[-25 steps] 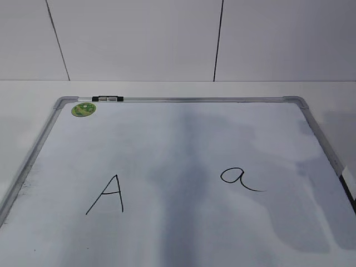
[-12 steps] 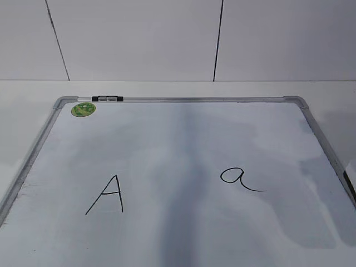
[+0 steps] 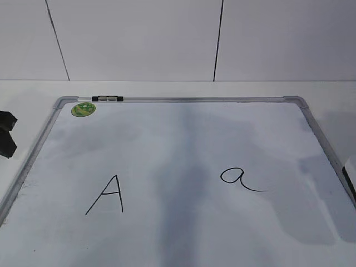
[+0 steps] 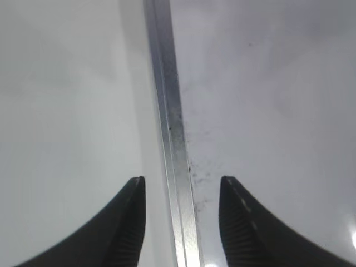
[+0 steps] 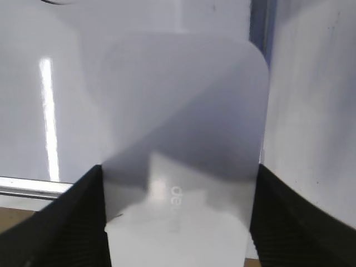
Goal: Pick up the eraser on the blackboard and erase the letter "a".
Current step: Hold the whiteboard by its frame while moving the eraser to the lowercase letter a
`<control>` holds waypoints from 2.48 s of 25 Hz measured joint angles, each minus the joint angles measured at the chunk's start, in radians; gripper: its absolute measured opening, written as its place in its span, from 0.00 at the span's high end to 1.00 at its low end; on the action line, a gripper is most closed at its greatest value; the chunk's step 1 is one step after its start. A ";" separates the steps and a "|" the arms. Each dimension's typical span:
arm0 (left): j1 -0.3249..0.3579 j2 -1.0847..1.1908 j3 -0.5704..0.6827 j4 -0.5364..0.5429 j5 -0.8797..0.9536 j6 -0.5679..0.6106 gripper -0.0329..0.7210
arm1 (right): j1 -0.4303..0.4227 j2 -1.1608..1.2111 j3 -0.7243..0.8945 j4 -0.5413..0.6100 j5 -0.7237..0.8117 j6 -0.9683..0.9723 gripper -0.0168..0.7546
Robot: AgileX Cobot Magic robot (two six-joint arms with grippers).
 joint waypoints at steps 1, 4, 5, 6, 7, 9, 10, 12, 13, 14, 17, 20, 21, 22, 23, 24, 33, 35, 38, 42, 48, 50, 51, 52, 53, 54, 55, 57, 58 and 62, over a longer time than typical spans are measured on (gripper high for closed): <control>0.000 0.020 -0.015 0.000 -0.002 0.005 0.52 | 0.000 0.000 0.000 0.000 0.000 -0.001 0.24; 0.000 0.087 -0.060 0.000 -0.005 0.008 0.52 | 0.000 0.000 0.000 0.000 0.000 -0.001 0.24; 0.000 0.104 -0.074 0.000 -0.005 0.008 0.52 | 0.000 0.000 0.000 0.000 0.000 -0.001 0.24; 0.000 0.126 -0.086 0.000 -0.005 0.008 0.52 | 0.000 0.000 0.000 0.000 0.000 -0.001 0.24; 0.000 0.146 -0.095 0.000 -0.006 0.009 0.52 | 0.000 0.000 0.000 0.000 0.000 -0.001 0.24; 0.000 0.179 -0.106 0.000 -0.006 0.011 0.52 | 0.000 0.000 0.000 0.000 0.000 -0.001 0.24; 0.000 0.195 -0.108 0.000 -0.007 0.011 0.52 | 0.000 0.000 0.000 0.000 0.000 -0.001 0.24; 0.000 0.222 -0.114 0.000 -0.011 0.012 0.53 | 0.000 0.000 0.000 0.000 -0.002 -0.001 0.24; 0.000 0.234 -0.118 0.000 -0.012 0.012 0.54 | 0.000 0.000 0.000 0.000 -0.002 -0.001 0.24; 0.000 0.246 -0.122 0.000 -0.012 0.013 0.55 | 0.000 0.000 0.000 0.000 -0.002 -0.001 0.24; 0.000 0.273 -0.141 0.000 -0.016 0.013 0.57 | 0.000 0.000 0.000 0.000 -0.002 -0.001 0.24; 0.000 0.293 -0.154 0.000 -0.018 0.014 0.61 | 0.000 0.000 0.000 0.000 -0.002 -0.001 0.24; 0.000 0.299 -0.154 0.000 -0.018 0.016 0.62 | 0.000 0.000 0.000 0.000 -0.002 -0.001 0.24; 0.000 0.303 -0.154 0.000 -0.019 0.015 0.62 | 0.000 0.000 0.000 0.000 -0.002 -0.001 0.24; 0.000 0.305 -0.154 0.000 -0.023 0.015 0.62 | 0.000 0.000 0.000 0.000 -0.004 -0.001 0.24; 0.000 0.308 -0.154 0.000 -0.025 0.016 0.63 | 0.000 0.000 0.000 0.000 -0.004 -0.001 0.24; 0.000 0.316 -0.156 0.000 -0.048 0.019 0.64 | 0.000 0.000 0.000 0.000 -0.008 -0.001 0.24; 0.000 0.330 -0.158 0.000 -0.048 0.019 0.64 | 0.000 0.000 0.000 0.000 -0.008 -0.001 0.24; 0.000 0.340 -0.165 -0.004 -0.046 0.019 0.65 | 0.000 0.000 0.000 0.000 -0.008 -0.001 0.24; 0.000 0.342 -0.168 -0.018 -0.040 0.013 0.80 | 0.000 0.000 0.000 0.000 -0.008 -0.001 0.24; 0.000 0.342 -0.172 -0.014 -0.040 0.000 0.93 | 0.000 0.000 0.000 0.000 -0.008 -0.001 0.24; 0.000 0.342 -0.172 -0.014 -0.040 -0.003 0.93 | 0.000 0.000 0.000 0.000 -0.008 -0.006 0.24; 0.000 0.342 -0.172 -0.014 -0.040 -0.003 0.93 | 0.000 0.000 0.000 0.002 -0.009 -0.006 0.24; 0.000 0.342 -0.172 -0.014 -0.040 -0.003 0.93 | 0.000 0.000 -0.001 0.002 -0.011 -0.006 0.24; 0.000 0.342 -0.172 -0.014 -0.040 -0.003 0.93 | 0.000 0.004 -0.006 0.004 -0.011 -0.007 0.24; 0.000 0.342 -0.172 -0.014 -0.040 -0.003 0.93 | 0.000 0.012 -0.014 0.009 -0.011 -0.010 0.24; 0.000 0.342 -0.172 -0.014 -0.040 -0.003 0.93 | 0.000 0.023 -0.023 0.012 -0.011 -0.015 0.24; 0.000 0.342 -0.172 -0.014 -0.040 -0.003 0.93 | 0.000 0.057 -0.043 0.029 -0.016 -0.028 0.24; 0.000 0.342 -0.172 -0.014 -0.040 -0.003 0.93 | 0.002 0.074 -0.057 0.033 -0.017 -0.036 0.24; 0.000 0.342 -0.172 -0.014 -0.040 -0.003 0.93 | 0.031 0.178 -0.121 0.041 -0.036 -0.058 0.24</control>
